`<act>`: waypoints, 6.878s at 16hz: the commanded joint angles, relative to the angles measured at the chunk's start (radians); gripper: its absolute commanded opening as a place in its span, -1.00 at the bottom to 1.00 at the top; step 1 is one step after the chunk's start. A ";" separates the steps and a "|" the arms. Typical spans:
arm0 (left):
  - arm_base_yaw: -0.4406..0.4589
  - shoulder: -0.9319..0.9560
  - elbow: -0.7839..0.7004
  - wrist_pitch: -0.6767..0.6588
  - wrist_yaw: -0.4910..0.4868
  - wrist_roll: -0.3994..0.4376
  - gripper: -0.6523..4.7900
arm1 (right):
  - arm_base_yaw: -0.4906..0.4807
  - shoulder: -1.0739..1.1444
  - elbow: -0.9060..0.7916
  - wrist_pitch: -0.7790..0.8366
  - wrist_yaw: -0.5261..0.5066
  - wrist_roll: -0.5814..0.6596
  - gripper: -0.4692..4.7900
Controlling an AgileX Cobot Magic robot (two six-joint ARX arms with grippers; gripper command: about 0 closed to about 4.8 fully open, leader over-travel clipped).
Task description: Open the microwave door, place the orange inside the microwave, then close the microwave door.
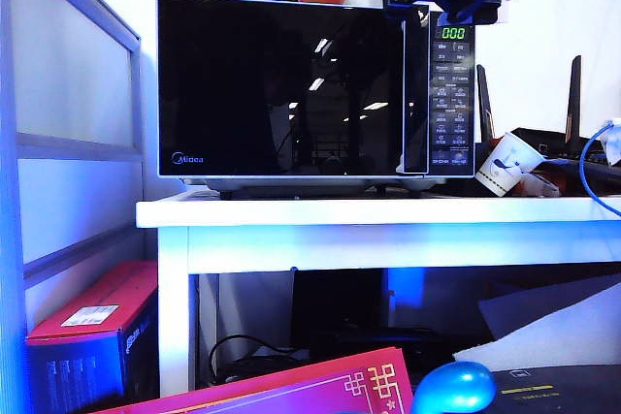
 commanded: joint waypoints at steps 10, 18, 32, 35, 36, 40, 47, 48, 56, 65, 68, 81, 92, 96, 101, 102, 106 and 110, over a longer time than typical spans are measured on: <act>0.000 -0.002 0.003 0.025 0.005 0.015 -0.78 | -0.037 0.145 0.006 0.248 0.034 0.002 0.65; 0.000 0.295 0.004 0.376 -0.021 0.015 -0.78 | -0.040 0.146 0.006 0.270 -0.056 0.000 0.56; 0.000 0.441 0.003 0.549 0.003 0.015 -0.78 | -0.039 0.191 0.006 0.293 -0.077 -0.004 -0.33; 0.000 0.441 0.003 0.550 0.004 0.015 -0.78 | -0.036 0.179 0.005 0.288 -0.078 -0.004 -0.33; 0.000 0.440 0.003 0.550 0.004 0.015 -0.78 | -0.034 0.161 0.005 0.277 -0.078 -0.004 -0.33; 0.000 0.440 0.004 0.550 0.007 0.015 -0.78 | -0.032 0.088 0.005 0.179 -0.079 -0.004 -0.33; 0.000 0.440 0.004 0.550 0.007 0.015 -0.78 | -0.032 0.059 0.005 0.134 -0.247 -0.004 0.18; 0.000 0.440 0.004 0.550 0.006 0.015 -0.78 | -0.032 0.058 0.005 0.134 -0.274 -0.004 0.36; 0.000 0.440 0.004 0.550 0.005 0.016 -0.78 | -0.032 0.017 0.005 0.078 -0.445 -0.003 0.39; 0.000 0.440 0.004 0.550 0.000 0.016 -0.78 | -0.032 -0.076 0.006 0.020 -0.551 -0.003 0.38; 0.000 0.440 0.004 0.550 -0.005 0.016 -0.78 | -0.032 -0.112 0.006 -0.005 -0.574 -0.003 0.38; 0.000 0.440 0.004 0.550 -0.004 0.015 -0.78 | -0.032 -0.220 0.008 -0.082 -0.705 -0.003 0.38; 0.000 0.440 0.004 0.550 -0.004 0.016 -0.78 | -0.032 -0.260 0.008 -0.109 -0.924 0.056 0.37; 0.000 0.440 0.004 0.550 0.003 0.015 -0.78 | -0.032 -0.291 0.014 -0.166 -0.994 0.058 0.38; -0.006 0.441 0.003 0.551 0.005 0.016 -0.78 | -0.032 -0.331 0.016 -0.190 -1.052 0.089 0.37; -0.006 0.441 0.003 0.550 0.007 0.015 -0.78 | -0.032 -0.332 0.017 -0.187 -1.070 0.107 0.37; -0.011 0.446 0.003 0.546 0.072 0.015 -0.78 | -0.032 -0.335 0.018 -0.187 -1.094 0.129 0.37; -0.026 0.472 0.003 0.530 0.074 0.016 -0.78 | -0.032 -0.354 0.018 -0.200 -1.095 0.129 0.37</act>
